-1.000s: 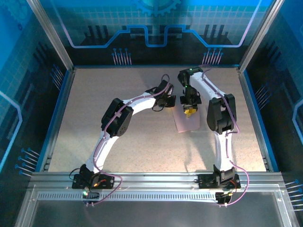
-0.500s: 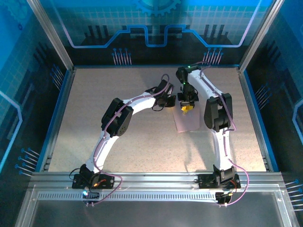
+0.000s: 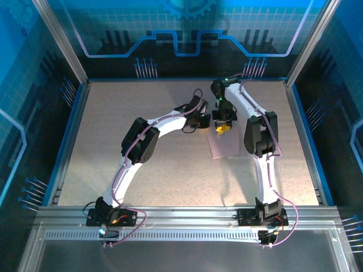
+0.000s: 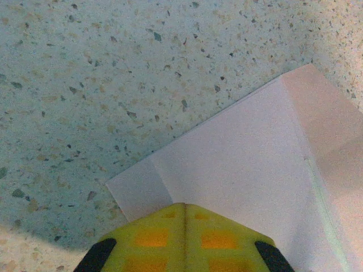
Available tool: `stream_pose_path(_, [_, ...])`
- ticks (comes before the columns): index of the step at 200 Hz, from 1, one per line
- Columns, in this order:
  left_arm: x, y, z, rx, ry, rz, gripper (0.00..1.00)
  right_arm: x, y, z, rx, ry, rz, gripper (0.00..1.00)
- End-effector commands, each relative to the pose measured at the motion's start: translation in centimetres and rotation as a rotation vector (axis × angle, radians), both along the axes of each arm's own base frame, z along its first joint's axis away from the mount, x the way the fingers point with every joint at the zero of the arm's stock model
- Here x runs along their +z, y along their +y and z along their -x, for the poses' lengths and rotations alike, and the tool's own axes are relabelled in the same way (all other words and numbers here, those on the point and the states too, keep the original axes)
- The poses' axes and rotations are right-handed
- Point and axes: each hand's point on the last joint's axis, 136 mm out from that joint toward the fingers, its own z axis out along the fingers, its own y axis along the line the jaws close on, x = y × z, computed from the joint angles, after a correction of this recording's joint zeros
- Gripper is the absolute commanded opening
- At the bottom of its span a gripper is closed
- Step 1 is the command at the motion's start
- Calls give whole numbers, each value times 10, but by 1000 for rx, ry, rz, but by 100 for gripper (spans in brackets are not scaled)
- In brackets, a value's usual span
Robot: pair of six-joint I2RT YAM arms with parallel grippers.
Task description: Place the letter into the envelope and seal it
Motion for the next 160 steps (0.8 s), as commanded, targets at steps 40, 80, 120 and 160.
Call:
stream_pose_path(40, [-13, -5, 12, -26, 67, 2, 0, -35, -27, -9, -35, 33, 43, 4])
stream_pose_path(80, [-15, -5, 13, -20, 76, 4, 0, -28, -13, -1, -17, 30, 8, 4])
stream_pose_path(120, [-17, -3, 13, -11, 86, -2, 0, -20, -4, 18, 7, 42, -10, 4])
stream_pose_path(160, [-18, -3, 14, -2, 96, 3, 0, -10, -3, 37, 18, 42, -12, 4])
